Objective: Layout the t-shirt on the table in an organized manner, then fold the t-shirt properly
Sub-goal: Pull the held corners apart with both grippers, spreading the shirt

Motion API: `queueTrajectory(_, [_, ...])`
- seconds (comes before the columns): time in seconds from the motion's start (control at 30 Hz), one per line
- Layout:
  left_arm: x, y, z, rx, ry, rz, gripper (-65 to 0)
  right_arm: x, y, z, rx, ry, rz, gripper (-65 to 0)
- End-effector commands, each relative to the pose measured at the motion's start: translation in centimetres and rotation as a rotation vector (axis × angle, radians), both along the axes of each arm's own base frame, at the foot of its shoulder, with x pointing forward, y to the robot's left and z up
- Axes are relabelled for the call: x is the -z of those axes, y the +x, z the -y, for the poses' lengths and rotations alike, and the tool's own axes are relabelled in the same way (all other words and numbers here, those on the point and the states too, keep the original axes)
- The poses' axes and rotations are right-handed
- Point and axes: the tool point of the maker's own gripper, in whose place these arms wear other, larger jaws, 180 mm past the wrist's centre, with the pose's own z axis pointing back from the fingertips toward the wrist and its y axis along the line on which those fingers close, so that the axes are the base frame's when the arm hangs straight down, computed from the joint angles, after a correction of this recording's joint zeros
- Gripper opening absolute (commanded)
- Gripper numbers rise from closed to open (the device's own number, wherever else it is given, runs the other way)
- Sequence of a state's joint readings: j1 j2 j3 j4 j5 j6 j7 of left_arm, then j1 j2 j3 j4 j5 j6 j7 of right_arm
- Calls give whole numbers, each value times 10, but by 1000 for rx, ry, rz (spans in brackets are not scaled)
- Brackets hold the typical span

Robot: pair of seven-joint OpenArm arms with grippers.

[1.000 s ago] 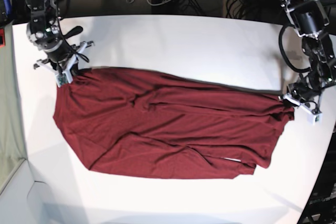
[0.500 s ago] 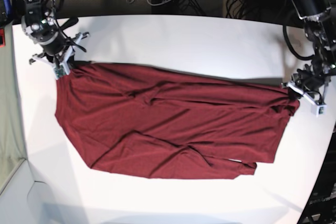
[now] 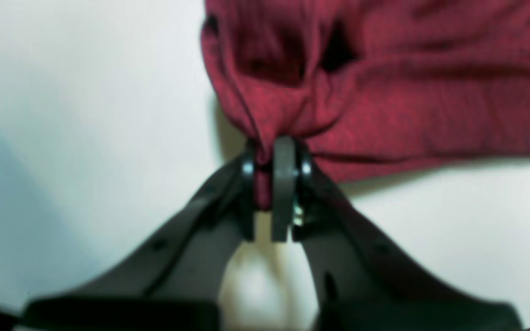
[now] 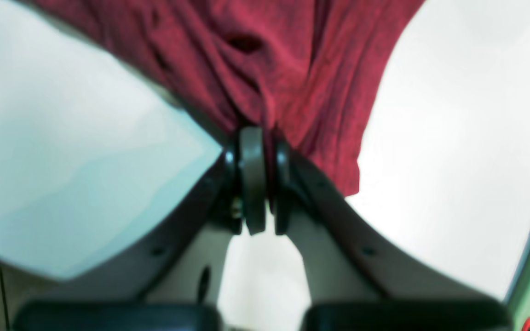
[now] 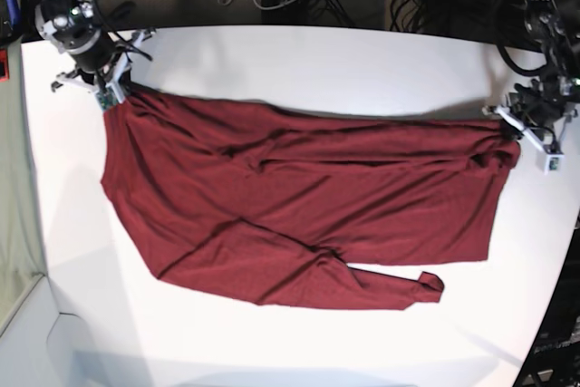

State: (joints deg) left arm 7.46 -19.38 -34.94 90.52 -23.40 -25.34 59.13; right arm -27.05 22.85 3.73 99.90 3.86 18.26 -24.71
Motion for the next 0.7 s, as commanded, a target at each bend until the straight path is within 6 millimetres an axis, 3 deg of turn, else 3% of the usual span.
queueTrajectory(0.0, [-18,5,-13,-9,40,35,-650,-10,5,2,-15,-6,34,-650])
queueTrajectory(0.17, [-32,2,-16,-3,78,35,-650,-8,0,1,-69,-11,5,-650])
queueTrajectory(0.27, [-36,0,-15,7,91,21,-650,-8,-10,11,-72,-12,-15,-650])
queueTrajectory(0.67, [-22,-27,-13,21,105,-53,-650,-1,-45,6,-129,21,-98,-650])
